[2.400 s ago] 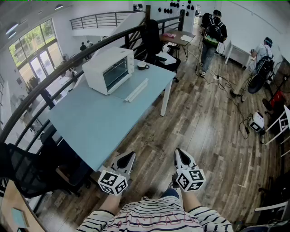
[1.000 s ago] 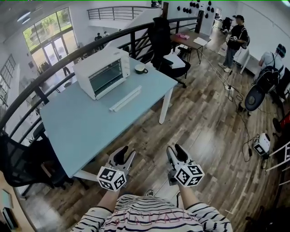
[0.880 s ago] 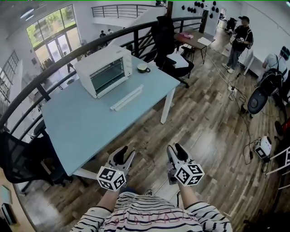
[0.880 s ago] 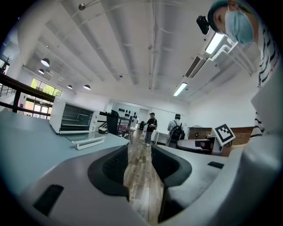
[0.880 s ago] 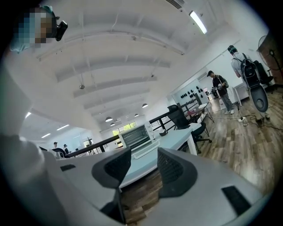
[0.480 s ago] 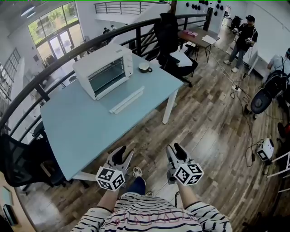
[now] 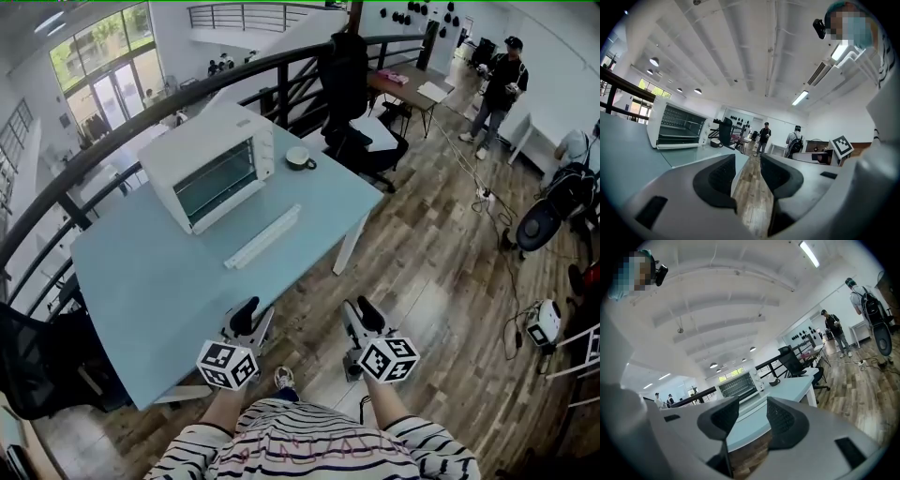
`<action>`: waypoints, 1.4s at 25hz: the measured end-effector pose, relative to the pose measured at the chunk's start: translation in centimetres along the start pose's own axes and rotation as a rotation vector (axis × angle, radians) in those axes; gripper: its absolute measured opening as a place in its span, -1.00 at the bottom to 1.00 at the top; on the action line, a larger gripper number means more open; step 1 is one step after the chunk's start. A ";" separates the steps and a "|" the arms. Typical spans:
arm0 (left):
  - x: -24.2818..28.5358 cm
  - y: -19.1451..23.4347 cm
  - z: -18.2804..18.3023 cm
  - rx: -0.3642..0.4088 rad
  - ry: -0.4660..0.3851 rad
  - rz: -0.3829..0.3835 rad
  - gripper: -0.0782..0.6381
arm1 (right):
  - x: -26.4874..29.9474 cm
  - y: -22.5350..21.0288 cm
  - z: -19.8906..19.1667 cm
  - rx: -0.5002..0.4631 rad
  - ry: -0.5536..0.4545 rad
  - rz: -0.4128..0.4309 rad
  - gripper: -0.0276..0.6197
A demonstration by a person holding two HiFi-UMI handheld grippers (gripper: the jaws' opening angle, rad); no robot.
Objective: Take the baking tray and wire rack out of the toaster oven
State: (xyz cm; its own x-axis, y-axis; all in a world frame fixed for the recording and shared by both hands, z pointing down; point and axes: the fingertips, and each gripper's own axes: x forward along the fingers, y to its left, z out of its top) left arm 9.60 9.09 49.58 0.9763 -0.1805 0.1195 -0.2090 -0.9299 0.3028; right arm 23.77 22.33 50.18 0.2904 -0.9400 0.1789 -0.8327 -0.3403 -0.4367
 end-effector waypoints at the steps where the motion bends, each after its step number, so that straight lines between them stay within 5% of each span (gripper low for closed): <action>1: 0.5 1.0 0.5 -0.002 -0.006 0.004 -0.38 | 1.3 0.2 0.3 0.001 0.000 0.005 -0.36; 17: -0.1 15.4 5.9 -0.059 -0.048 0.179 -0.38 | 18.2 6.7 2.0 0.025 0.069 0.148 -0.36; 35: 6.8 27.0 4.6 -0.240 -0.097 0.463 -0.38 | 37.3 3.0 1.0 0.079 0.274 0.294 -0.36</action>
State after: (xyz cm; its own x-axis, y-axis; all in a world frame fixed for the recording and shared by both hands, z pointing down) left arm 10.87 -18.71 54.26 0.7774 -0.5937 0.2078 -0.6151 -0.6484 0.4485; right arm 32.53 -13.77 54.66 -0.0993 -0.9606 0.2597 -0.8198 -0.0690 -0.5685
